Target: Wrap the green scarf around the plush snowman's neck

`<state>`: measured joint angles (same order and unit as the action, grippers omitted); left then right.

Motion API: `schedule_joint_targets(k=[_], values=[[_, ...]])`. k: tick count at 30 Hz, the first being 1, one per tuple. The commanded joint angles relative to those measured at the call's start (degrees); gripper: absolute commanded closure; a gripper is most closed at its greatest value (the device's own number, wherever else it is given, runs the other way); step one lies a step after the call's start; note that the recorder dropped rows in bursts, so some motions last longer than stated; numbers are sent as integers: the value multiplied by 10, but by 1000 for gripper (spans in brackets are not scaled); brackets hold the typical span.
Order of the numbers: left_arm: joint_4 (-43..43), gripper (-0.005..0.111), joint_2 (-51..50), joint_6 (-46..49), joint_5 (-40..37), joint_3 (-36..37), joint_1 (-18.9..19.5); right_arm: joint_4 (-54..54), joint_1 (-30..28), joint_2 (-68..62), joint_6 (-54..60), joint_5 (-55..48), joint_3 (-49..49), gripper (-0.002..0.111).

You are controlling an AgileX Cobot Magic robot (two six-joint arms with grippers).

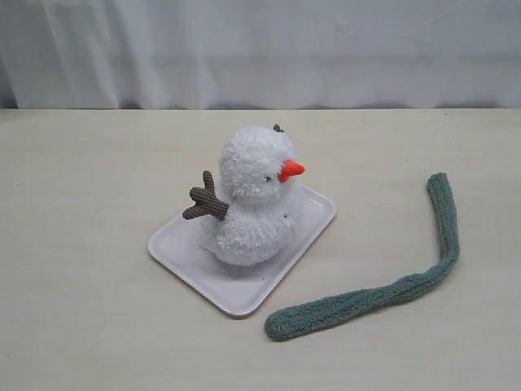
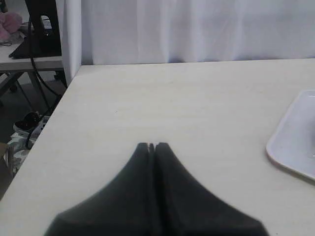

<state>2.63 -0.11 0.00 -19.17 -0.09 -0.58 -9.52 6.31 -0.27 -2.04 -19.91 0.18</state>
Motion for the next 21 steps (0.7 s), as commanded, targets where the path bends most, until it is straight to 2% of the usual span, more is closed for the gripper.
schedule_joint_targets(k=[1, 8, 13, 18, 21], values=[[-1, 107, 1, 0, 7, 1, -1, -4, -1, 3, 0, 4, -2, 104], [-1, 107, 1, 0, 7, 1, -1, -4, -1, 3, -1, 87, -2, 104], [-1, 107, 1, 0, 7, 1, -1, -4, -1, 3, -1, 259, -2, 104], [-1, 107, 1, 0, 7, 1, -1, -1, -1, 3, -2, 483, -2, 104], [-1, 107, 1, 0, 8, 1, -1, 21, -1, 3, -10, 546, -2, 104]])
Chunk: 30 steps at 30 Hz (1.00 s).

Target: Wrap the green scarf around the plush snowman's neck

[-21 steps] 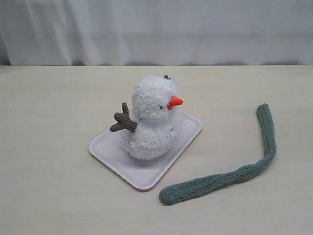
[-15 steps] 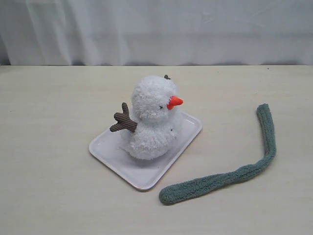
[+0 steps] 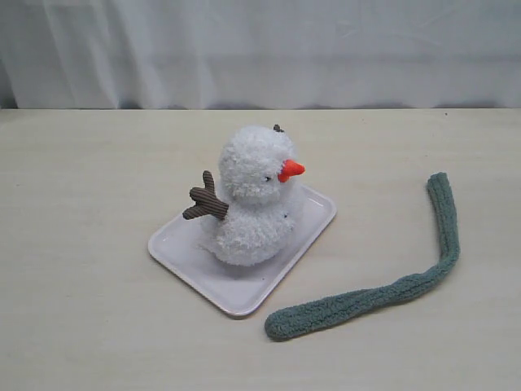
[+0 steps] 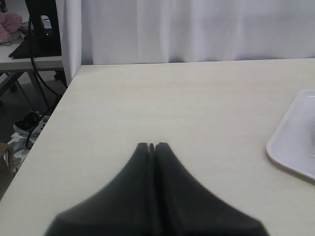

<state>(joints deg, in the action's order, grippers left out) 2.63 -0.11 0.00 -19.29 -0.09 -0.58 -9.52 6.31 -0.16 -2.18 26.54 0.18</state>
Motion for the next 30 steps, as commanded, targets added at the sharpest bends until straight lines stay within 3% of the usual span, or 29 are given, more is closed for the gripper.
schedule_joint_targets(k=[1, 5, 8, 12, 15, 18, 24, 30], values=[[-1, 107, 1, 0, 9, 1, -1, 35, -1, 2, -25, 99, -2, 104], [-1, 107, 1, 0, 8, 1, -1, 73, -1, 2, -163, 125, -2, 104], [-1, 107, 1, 0, 8, 1, -1, 68, -1, 2, -217, -48, 52, 100], [-1, 107, 1, 0, 8, 1, -1, 26, -1, -19, -214, -282, 154, 78], [-1, 107, 1, 0, 8, 1, -1, 26, -1, -65, -206, -397, 218, 51], [-1, 107, 1, 0, 8, 1, -1, 23, -1, -122, -179, -484, 266, 33], [-1, 107, 1, 0, 8, 1, -1, 10, -1, -275, -146, -605, 315, 33], [-1, 107, 1, 0, 7, 1, -1, 28, -1, -447, -163, -623, 330, 37]])
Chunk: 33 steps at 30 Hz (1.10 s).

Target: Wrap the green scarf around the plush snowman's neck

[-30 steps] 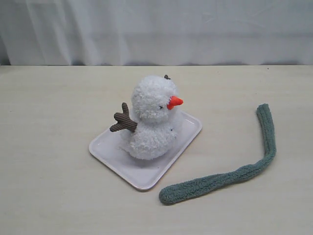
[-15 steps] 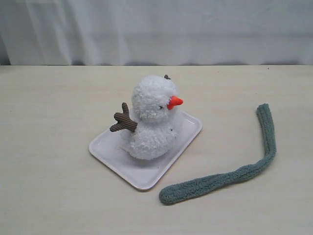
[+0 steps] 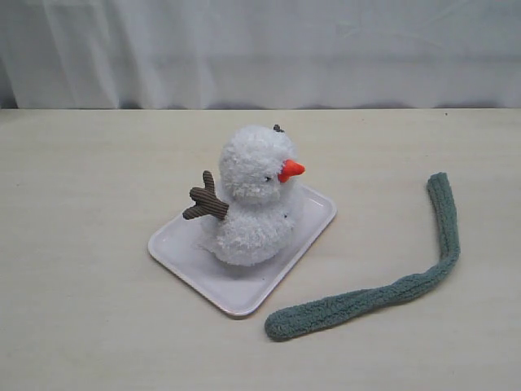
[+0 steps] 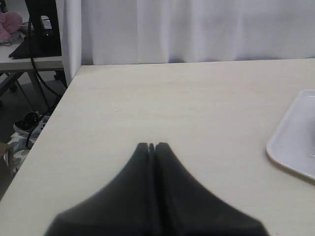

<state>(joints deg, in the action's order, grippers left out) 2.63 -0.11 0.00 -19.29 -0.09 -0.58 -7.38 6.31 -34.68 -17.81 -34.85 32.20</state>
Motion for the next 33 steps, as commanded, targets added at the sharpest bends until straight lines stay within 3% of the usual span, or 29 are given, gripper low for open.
schedule_joint_targets(k=[1, 7, 15, 33], values=[[-1, 107, 1, 0, 7, 1, -1, 7, -1, -135, -19, -3, 11, 38], [-1, 107, 1, 0, 7, 1, -1, 50, -1, -317, -37, 41, 11, 38], [-1, 107, 1, 0, 7, 1, -1, 85, -1, -484, -93, 181, 11, 38], [-1, 107, 1, 0, 8, 1, -1, 85, -2, -633, -170, 305, 11, 40]])
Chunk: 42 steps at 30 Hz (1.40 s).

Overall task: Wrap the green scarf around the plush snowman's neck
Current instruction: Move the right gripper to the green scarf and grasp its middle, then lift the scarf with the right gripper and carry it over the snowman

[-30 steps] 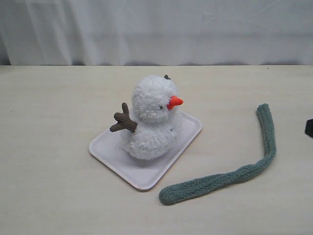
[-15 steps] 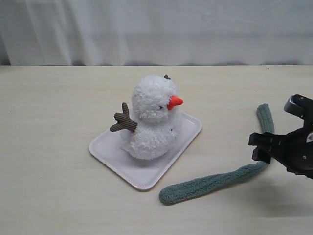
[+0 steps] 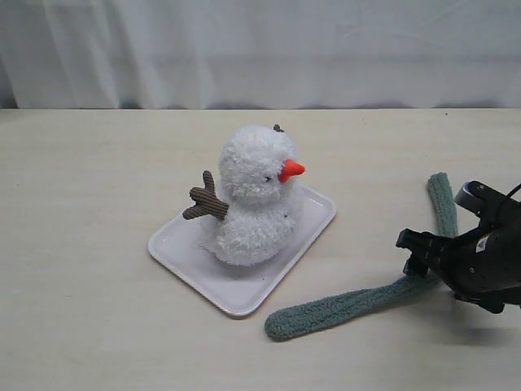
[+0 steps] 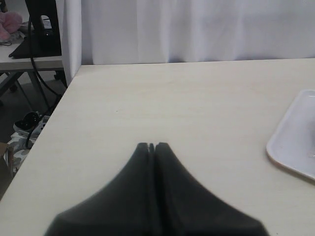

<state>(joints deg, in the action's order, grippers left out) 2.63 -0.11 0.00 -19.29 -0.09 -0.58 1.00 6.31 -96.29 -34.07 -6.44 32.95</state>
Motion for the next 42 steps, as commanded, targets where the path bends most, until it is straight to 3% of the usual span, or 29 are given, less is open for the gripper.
schedule_joint_targets(k=[1, 5, 13, 20, 26, 32, 36, 42], values=[[-1, 107, 1, 0, 8, 1, -1, 1, -2, -22, -7, 26, 4, 43], [-1, 107, 1, 0, 8, 1, -1, 1, -2, -35, -7, 38, 4, 59], [-1, 107, 1, 0, 8, 1, -1, -82, -2, -26, 4, 53, 8, 104], [-1, 107, 1, 0, 8, 1, -1, -97, -1, 48, 49, -45, 44, 104], [-1, 107, 1, 0, 8, 1, -1, -94, 23, 227, 158, -128, 78, 104], [-1, 107, 1, 0, 7, 1, -1, -94, 128, 344, 263, -150, 147, 104], [-1, 107, 1, 0, 7, 1, -1, -94, 244, 374, 351, -189, 232, 104], [-1, 107, 1, 0, 7, 1, -1, -94, 393, 321, 707, -228, 260, 104]])
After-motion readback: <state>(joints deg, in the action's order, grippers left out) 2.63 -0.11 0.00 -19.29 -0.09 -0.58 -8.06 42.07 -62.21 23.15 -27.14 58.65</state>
